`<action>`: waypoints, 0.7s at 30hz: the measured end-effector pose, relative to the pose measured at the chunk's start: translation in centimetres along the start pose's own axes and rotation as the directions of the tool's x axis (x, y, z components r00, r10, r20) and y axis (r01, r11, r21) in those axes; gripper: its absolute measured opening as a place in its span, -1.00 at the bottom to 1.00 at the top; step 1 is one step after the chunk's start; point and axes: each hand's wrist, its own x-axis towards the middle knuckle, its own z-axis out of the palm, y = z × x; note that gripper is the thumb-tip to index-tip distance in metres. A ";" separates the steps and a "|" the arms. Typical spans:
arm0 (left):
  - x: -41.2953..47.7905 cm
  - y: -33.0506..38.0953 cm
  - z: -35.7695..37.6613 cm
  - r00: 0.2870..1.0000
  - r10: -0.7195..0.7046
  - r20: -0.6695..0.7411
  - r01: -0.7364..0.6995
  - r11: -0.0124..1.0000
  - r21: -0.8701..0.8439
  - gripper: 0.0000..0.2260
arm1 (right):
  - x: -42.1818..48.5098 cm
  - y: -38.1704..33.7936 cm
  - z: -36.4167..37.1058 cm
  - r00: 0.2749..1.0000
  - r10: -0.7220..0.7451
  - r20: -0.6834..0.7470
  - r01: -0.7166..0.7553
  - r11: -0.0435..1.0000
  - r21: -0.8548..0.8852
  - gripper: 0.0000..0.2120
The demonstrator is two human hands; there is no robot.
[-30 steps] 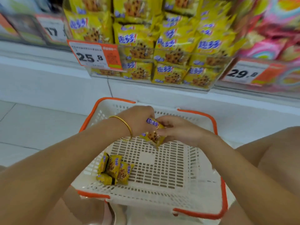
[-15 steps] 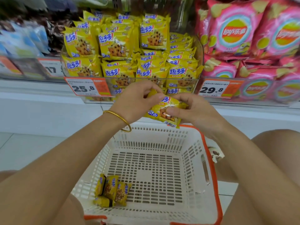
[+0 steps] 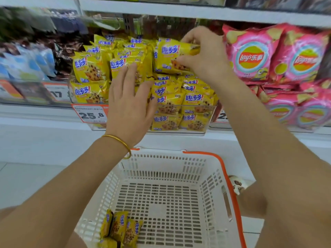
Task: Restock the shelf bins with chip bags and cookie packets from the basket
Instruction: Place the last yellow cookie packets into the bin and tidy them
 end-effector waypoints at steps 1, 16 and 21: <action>-0.1 -0.1 0.2 1.000 0.003 0.019 -0.003 1.000 0.015 -0.66 | 0.8 0.3 0.9 1.000 -0.006 0.024 0.007 0.998 -0.055 -0.73; 0.3 -0.4 1.5 1.000 0.001 0.005 -0.001 1.000 -0.018 -0.63 | 1.5 1.9 2.8 0.999 -0.007 0.040 0.004 0.997 0.072 -0.69; 0.4 -0.3 1.5 1.000 -0.001 -0.002 0.001 1.000 -0.021 -0.63 | 1.3 1.6 3.7 1.000 -0.026 0.008 0.026 1.000 -0.007 -0.69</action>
